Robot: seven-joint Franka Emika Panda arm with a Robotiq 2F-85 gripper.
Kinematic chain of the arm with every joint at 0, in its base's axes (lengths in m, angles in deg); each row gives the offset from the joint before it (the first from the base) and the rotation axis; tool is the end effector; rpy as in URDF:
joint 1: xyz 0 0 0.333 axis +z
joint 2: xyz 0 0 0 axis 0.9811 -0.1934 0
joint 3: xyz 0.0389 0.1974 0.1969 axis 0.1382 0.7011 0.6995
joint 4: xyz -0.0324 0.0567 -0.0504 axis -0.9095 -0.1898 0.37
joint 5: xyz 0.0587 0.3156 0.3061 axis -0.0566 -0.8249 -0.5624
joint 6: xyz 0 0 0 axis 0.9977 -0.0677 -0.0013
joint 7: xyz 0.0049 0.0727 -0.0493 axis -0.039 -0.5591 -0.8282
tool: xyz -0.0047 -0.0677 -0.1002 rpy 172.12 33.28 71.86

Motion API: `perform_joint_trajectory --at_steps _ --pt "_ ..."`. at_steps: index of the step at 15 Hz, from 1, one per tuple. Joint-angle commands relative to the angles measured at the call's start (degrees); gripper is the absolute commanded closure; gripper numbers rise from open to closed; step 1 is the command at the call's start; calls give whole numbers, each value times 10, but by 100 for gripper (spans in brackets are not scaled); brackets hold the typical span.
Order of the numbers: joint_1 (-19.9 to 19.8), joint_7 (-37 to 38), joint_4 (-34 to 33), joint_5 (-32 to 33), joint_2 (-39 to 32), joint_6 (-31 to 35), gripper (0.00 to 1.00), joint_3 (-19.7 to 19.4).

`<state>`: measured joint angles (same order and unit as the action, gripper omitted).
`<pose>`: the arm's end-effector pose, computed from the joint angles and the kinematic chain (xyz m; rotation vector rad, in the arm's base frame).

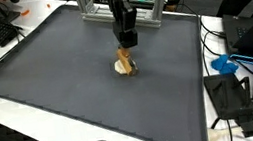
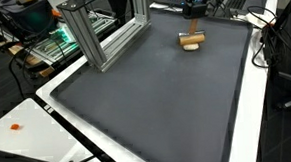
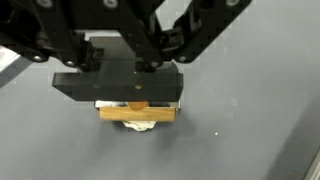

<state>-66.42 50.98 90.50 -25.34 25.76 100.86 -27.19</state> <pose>0.6492 0.1883 0.2897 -2.8791 1.2257 -0.0071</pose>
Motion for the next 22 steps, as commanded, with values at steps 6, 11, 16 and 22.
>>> perform_joint_trajectory --at_steps 6,11,16,22 --pt "-2 -27 17 -43 -10 -11 78 13" --pt "2 -33 18 -55 -12 -11 78 15" --pt "9 -17 19 -37 -13 15 78 7" --pt "17 0 17 5 -11 38 78 -5"
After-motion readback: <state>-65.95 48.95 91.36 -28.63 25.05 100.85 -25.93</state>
